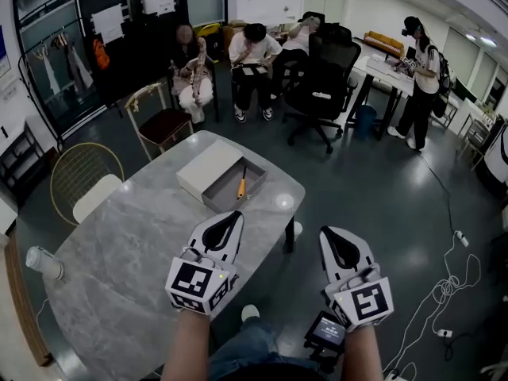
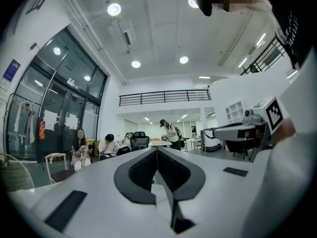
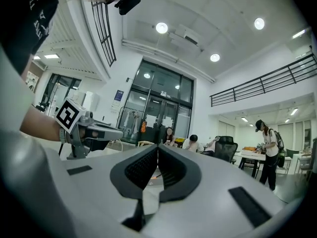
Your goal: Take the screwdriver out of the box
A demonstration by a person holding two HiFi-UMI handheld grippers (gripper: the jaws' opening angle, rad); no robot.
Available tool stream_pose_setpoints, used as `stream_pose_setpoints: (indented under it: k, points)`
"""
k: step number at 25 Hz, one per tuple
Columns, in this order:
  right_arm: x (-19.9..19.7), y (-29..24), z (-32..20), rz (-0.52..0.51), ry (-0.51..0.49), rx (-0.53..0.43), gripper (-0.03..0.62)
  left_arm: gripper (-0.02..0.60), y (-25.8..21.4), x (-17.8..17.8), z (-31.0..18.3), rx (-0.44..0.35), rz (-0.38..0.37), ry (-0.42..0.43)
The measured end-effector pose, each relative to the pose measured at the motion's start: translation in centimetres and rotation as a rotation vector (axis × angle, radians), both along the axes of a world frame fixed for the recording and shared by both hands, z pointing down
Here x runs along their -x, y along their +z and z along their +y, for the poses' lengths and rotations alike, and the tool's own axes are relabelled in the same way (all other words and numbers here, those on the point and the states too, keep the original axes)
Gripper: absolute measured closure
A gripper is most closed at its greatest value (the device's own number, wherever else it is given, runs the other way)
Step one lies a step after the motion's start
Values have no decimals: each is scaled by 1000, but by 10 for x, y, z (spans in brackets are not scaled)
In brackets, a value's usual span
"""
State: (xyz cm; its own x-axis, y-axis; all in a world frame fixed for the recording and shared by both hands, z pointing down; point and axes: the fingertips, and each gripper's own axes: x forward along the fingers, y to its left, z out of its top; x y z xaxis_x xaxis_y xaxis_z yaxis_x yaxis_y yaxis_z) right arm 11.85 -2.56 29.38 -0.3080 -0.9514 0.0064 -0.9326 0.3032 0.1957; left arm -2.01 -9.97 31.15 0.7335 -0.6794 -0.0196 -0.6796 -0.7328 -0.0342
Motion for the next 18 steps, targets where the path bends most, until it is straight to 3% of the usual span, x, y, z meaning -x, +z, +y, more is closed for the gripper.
stream_pose_setpoints:
  k: [10,14,18]
  points:
    - [-31,17,-117,-16,24,53,568,564,17,-17,-113,72,-13,2]
    - [-37,28,-141,-26,18,87,568,438,31,-23,-136,127,-29,11]
    - [-52,33,-168,-39,7,104,568,433,41,-32,-161,159,-48,-8]
